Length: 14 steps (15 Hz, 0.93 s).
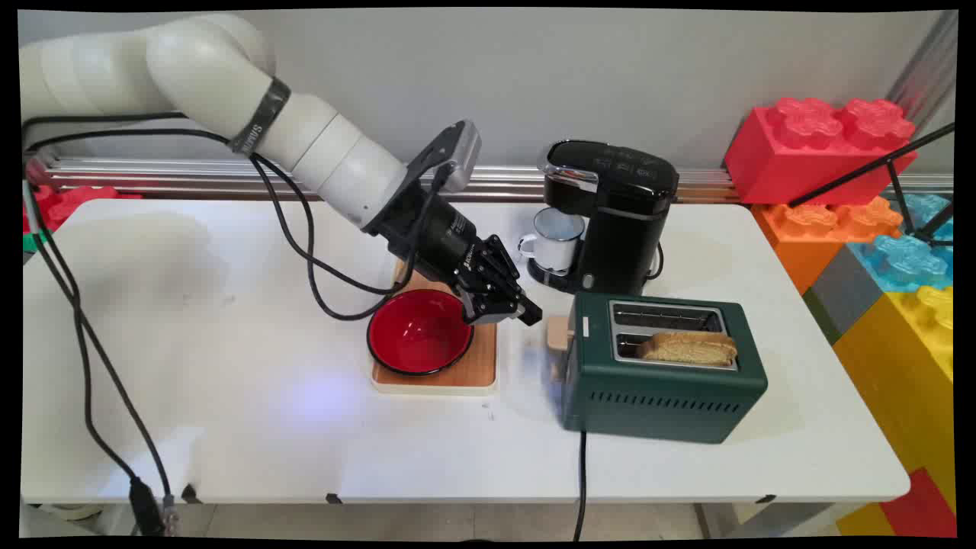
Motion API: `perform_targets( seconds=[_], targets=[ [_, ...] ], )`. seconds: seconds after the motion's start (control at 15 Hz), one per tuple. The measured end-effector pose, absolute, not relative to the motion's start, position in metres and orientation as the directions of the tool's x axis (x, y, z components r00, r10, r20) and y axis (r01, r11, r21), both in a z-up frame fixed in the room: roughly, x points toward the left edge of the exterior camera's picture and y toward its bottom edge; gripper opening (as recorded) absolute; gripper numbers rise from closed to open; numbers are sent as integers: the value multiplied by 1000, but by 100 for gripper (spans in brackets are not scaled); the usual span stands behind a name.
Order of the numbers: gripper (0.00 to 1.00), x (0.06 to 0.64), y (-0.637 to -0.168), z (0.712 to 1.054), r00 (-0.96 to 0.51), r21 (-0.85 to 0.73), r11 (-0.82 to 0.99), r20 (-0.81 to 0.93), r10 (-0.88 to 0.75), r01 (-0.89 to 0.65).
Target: Press the toaster switch
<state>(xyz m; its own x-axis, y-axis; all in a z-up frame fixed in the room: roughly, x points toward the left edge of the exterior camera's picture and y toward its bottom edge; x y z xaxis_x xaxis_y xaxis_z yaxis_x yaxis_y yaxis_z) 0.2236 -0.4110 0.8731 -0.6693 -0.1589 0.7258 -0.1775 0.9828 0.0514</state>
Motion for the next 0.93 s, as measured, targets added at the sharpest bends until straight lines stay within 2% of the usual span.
perform_targets(
  seconds=[0.93],
  targets=[
    [0,219,-425,826,-589,56,989,798,-125,-134]
  ],
)
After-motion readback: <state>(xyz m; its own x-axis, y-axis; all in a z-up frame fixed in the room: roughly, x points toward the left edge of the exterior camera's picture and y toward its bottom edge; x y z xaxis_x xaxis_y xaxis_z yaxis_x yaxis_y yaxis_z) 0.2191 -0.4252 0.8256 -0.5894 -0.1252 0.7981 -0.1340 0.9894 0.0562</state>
